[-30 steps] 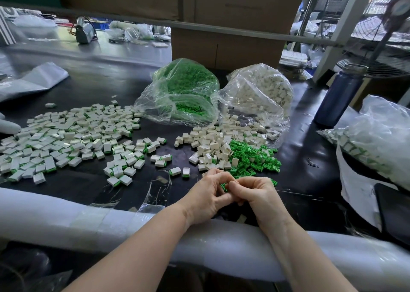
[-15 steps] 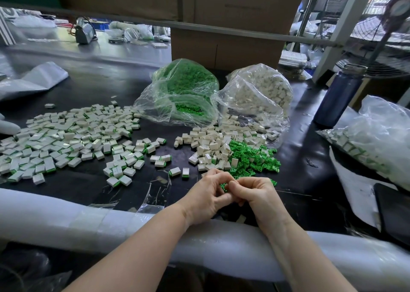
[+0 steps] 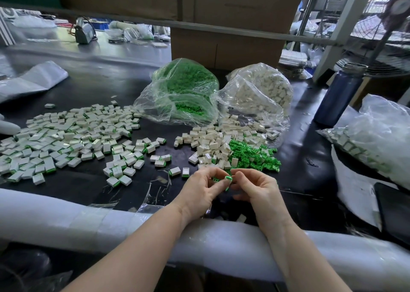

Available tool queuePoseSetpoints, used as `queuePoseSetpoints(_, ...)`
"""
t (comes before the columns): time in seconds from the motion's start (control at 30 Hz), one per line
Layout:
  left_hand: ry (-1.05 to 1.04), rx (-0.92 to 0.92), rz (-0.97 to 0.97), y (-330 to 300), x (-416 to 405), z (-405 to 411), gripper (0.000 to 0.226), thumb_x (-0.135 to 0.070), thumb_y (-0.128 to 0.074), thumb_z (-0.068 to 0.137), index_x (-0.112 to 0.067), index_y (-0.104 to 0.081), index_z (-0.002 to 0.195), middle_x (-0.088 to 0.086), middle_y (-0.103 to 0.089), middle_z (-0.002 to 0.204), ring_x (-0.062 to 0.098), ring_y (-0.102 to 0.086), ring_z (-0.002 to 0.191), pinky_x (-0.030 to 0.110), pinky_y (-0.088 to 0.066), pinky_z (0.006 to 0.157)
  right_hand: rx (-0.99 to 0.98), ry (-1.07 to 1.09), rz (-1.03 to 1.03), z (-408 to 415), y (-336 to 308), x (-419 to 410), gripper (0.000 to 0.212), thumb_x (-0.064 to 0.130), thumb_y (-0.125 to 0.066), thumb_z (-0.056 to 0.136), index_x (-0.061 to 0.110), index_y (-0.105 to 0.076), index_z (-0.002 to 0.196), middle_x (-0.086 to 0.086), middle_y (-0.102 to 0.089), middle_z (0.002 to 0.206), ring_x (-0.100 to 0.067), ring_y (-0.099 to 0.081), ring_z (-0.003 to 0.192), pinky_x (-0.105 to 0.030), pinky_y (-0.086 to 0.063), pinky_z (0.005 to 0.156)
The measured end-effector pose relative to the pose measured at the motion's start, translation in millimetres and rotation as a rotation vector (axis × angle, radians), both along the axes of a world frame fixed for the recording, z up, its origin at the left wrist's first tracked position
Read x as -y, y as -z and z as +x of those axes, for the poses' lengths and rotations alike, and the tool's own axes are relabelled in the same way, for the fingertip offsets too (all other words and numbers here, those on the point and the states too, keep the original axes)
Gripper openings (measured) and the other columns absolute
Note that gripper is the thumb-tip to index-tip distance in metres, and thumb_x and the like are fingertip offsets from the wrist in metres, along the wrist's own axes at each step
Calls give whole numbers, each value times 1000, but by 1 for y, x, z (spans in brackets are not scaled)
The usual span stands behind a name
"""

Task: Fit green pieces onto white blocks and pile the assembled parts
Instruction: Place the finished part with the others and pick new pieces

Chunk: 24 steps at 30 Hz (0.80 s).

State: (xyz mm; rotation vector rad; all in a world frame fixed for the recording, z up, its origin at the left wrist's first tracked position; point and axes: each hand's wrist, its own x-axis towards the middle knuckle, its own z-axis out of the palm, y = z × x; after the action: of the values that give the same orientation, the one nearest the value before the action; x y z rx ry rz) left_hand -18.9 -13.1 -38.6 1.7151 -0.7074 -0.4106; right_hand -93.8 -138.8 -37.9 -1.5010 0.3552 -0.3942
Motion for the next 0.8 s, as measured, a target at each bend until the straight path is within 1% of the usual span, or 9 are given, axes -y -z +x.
queuePoseSetpoints(0.03, 2, -13, 2, 0, 0, 0, 5, -13, -61, 88, -13, -63, 93, 10, -64, 91, 30, -60, 79, 44, -51, 85, 3, 5, -25, -1, 0, 1, 8, 12, -63, 86, 11, -71, 88, -12, -72, 81, -20, -67, 72, -21, -52, 55)
queuePoseSetpoints(0.1, 9, -22, 9, 0, 0, -1, 9, -11, -60, 89, -8, -64, 96, 10, -65, 86, 28, -61, 81, 48, -50, 87, 14, 4, -80, -2, 1, 1, 9, 7, -64, 85, 12, -71, 82, -5, -72, 76, -12, -66, 70, -20, -51, 53)
queuePoseSetpoints(0.2, 7, -18, 31, -1, -1, -2, 10, -11, -60, 89, -7, -65, 97, 12, -67, 90, 28, -64, 87, 46, -50, 88, 25, 15, -131, -1, 1, 0, 10, 4, -68, 81, 12, -71, 75, 0, -70, 67, -5, -63, 63, -19, -51, 52)
queuePoseSetpoints(0.3, 11, -18, 55, 0, -1, -2, 11, -12, -61, 88, -9, -66, 98, 13, -68, 95, 30, -65, 93, 45, -50, 90, 23, 31, -172, -1, 2, 1, 10, 4, -72, 77, 12, -70, 71, -3, -69, 64, -8, -60, 59, -20, -51, 52)
queuePoseSetpoints(0.47, 14, 4, 87, 0, -1, -2, 13, -13, -62, 88, -8, -66, 99, 12, -69, 94, 28, -66, 92, 44, -50, 90, -6, 53, -260, 1, 4, 1, 12, 6, -73, 77, 13, -68, 67, -4, -65, 61, -7, -56, 55, -23, -50, 53)
queuePoseSetpoints(0.53, 15, 2, 86, 0, -1, -2, 14, -13, -62, 88, -8, -66, 99, 11, -70, 93, 26, -66, 90, 42, -51, 90, -15, 59, -290, 2, 5, 0, 14, 6, -71, 79, 13, -66, 67, -2, -64, 60, -8, -55, 55, -27, -50, 53)
queuePoseSetpoints(0.67, 2, 15, 80, 1, 0, -2, 14, -16, -63, 87, -11, -68, 99, 0, -68, 88, 10, -61, 81, 31, -52, 87, -11, 75, -312, 3, 4, 0, 19, 6, -66, 82, 16, -63, 67, 5, -60, 57, -6, -53, 56, -32, -49, 56)
queuePoseSetpoints(0.73, -10, 16, 80, 2, 0, 0, 12, -17, -63, 87, -13, -68, 97, -4, -67, 84, 7, -60, 78, 28, -52, 84, -4, 80, -322, 2, 3, 0, 19, 7, -67, 82, 17, -63, 67, 5, -60, 56, -8, -52, 55, -33, -48, 56)
queuePoseSetpoints(0.8, -53, 44, 87, 3, 0, 0, 10, -16, -64, 86, -16, -68, 95, -6, -67, 83, 6, -60, 77, 23, -52, 80, 6, 105, -340, 2, 3, 0, 18, 9, -68, 82, 17, -64, 67, 4, -60, 58, -12, -53, 56, -38, -49, 58)
